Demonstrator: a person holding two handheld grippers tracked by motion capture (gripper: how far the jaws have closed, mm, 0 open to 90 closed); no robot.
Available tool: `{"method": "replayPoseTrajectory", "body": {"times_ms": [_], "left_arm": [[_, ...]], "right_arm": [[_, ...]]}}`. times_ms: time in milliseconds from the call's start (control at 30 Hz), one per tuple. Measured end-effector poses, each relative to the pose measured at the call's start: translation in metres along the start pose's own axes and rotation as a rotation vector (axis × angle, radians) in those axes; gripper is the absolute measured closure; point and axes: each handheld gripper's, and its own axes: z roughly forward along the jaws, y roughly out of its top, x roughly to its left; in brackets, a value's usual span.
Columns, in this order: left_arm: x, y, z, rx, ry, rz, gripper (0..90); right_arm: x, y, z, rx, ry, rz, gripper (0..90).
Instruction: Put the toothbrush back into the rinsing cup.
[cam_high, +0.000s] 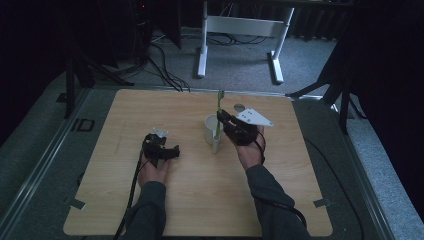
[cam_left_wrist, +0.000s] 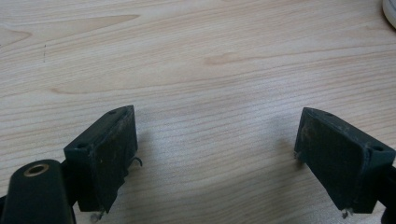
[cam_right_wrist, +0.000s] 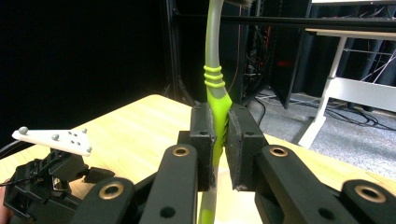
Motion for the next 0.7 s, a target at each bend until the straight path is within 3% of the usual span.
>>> {"method": "replayPoseTrajectory", "body": {"times_ms": [700], "left_arm": [[-0.0001,0.0,0.0001,-0.001,0.0,-0.001,13.5]], "right_arm": [[0.0028,-0.0092,0.0051,0.016,0.001,-0.01,81.7]]}}
